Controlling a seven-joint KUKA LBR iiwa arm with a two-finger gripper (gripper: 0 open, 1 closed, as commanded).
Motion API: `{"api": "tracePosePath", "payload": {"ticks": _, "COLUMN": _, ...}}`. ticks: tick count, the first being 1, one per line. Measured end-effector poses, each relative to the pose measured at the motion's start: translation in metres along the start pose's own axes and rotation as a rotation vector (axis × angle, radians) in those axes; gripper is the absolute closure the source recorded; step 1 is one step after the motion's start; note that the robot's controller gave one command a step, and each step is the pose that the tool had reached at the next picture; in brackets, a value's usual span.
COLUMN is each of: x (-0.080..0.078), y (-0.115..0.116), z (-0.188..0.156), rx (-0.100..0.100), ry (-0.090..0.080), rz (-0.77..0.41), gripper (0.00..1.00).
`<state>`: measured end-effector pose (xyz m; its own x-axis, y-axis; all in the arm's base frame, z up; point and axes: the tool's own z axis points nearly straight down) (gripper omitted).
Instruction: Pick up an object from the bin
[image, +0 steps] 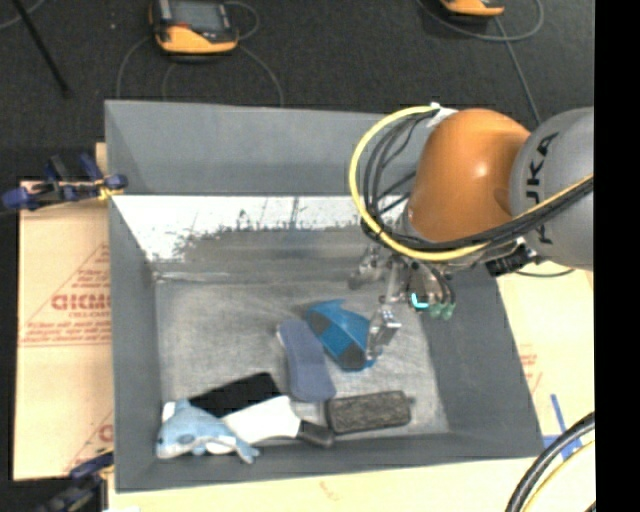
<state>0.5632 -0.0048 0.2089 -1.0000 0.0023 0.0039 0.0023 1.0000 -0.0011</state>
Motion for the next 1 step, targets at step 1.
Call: {"api": "tracePosePath", "payload": {"ticks": 1, "x": -0.0015, "y": -0.0001, "z": -0.0044, "rx": 0.000, "ry": -0.008, "rz": 0.000, "gripper": 0.00}}
